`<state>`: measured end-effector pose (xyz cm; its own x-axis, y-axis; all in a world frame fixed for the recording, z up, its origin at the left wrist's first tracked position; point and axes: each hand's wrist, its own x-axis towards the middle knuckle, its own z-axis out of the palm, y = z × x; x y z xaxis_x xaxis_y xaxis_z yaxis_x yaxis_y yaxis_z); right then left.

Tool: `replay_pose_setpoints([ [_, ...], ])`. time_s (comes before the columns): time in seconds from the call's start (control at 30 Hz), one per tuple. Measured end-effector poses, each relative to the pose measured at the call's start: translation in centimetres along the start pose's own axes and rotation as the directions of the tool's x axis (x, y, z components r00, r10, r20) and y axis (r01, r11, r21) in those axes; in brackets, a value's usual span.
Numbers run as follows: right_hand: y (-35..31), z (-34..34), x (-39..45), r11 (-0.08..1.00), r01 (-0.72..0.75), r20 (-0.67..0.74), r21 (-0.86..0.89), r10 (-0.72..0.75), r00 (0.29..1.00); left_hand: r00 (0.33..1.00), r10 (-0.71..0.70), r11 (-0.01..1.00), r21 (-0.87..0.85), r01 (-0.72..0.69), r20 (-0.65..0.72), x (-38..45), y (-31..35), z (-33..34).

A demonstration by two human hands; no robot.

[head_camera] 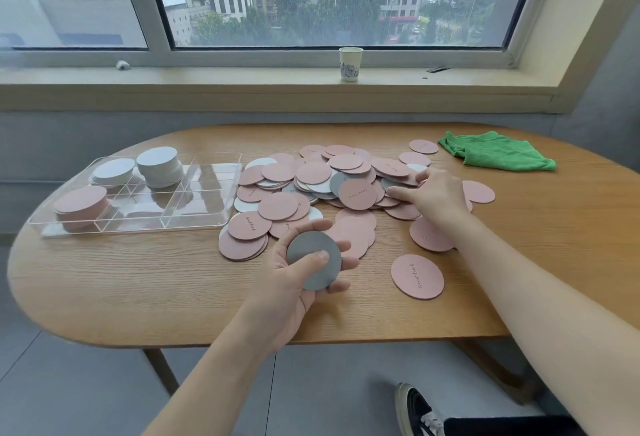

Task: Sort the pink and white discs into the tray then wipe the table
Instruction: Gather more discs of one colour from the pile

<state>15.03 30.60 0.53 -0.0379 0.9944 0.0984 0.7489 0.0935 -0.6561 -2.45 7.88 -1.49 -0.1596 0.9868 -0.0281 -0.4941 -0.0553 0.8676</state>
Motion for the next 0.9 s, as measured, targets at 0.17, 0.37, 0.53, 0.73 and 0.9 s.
replay_pose_setpoints([
  [0.17,-0.8,-0.3,0.2,0.980,-0.156,0.035,0.119,0.153,0.988,1.000,0.006,1.000,-0.006,-0.006,0.001,0.1,0.0,0.0],
  [0.37,-1.5,-0.5,-0.1,0.923,-0.235,0.014,0.306,0.242,0.970,1.000,0.010,1.000,-0.005,-0.010,-0.002,0.2,-0.1,-0.1],
  [0.53,-0.1,-1.2,-0.5,0.801,-0.285,0.116,0.527,0.264,0.958,1.000,0.013,1.000,-0.002,-0.013,-0.025,0.2,-0.2,-0.1],
  [0.73,1.3,-3.4,-5.2,0.689,-0.252,0.244,0.679,0.112,0.963,0.997,0.018,1.000,0.010,-0.017,-0.077,0.0,0.1,0.7],
  [0.9,-0.3,-2.9,-10.0,0.543,-0.223,0.376,0.810,-0.189,0.907,0.993,0.041,0.999,0.035,-0.037,-0.111,-0.2,0.2,1.0],
])
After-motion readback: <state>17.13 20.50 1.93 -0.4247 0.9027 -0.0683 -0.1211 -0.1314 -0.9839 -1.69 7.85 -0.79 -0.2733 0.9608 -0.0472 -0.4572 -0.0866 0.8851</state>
